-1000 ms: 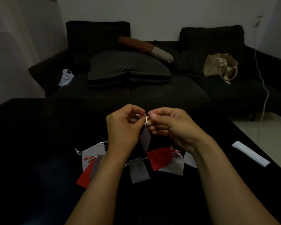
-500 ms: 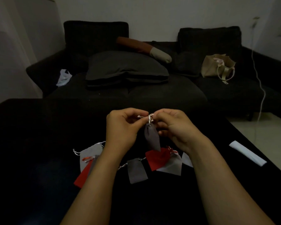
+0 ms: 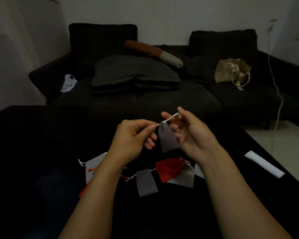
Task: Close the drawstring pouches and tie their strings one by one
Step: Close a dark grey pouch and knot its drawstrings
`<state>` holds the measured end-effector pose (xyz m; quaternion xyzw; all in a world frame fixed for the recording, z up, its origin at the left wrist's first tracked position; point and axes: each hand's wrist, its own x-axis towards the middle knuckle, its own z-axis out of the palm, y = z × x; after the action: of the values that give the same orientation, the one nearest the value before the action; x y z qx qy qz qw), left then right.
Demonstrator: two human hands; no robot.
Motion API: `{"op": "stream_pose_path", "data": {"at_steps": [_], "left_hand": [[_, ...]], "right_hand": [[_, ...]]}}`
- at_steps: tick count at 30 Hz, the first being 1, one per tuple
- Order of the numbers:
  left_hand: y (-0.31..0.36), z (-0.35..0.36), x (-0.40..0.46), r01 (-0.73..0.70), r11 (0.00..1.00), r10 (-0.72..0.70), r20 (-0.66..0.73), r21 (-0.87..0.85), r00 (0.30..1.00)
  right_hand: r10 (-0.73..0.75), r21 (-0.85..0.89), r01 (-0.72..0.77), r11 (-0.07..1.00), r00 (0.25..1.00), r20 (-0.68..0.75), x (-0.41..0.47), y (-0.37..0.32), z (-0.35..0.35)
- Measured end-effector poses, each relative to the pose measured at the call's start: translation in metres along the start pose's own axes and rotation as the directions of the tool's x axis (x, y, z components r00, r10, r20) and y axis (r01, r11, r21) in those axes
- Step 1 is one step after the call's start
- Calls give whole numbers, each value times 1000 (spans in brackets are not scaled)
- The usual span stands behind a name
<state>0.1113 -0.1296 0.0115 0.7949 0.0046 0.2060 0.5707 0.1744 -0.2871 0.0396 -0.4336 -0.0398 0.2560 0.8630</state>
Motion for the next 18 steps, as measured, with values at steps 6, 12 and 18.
{"op": "stream_pose_path", "data": {"at_steps": [6,12,18], "left_hand": [[7,2,-1,68,974,-71,-6,-217,997],[10,4,-1,146,954,-152,-3,-261,988],[11,1,-1,211,947,-211,28,-242,977]], "right_hand": [[-46,-101,48,994,999,23,3,0,-1],[-193,-450,167,877,981,-12,2,3,7],[-173,-779,254,573,967,187,-2,2,-1]]}}
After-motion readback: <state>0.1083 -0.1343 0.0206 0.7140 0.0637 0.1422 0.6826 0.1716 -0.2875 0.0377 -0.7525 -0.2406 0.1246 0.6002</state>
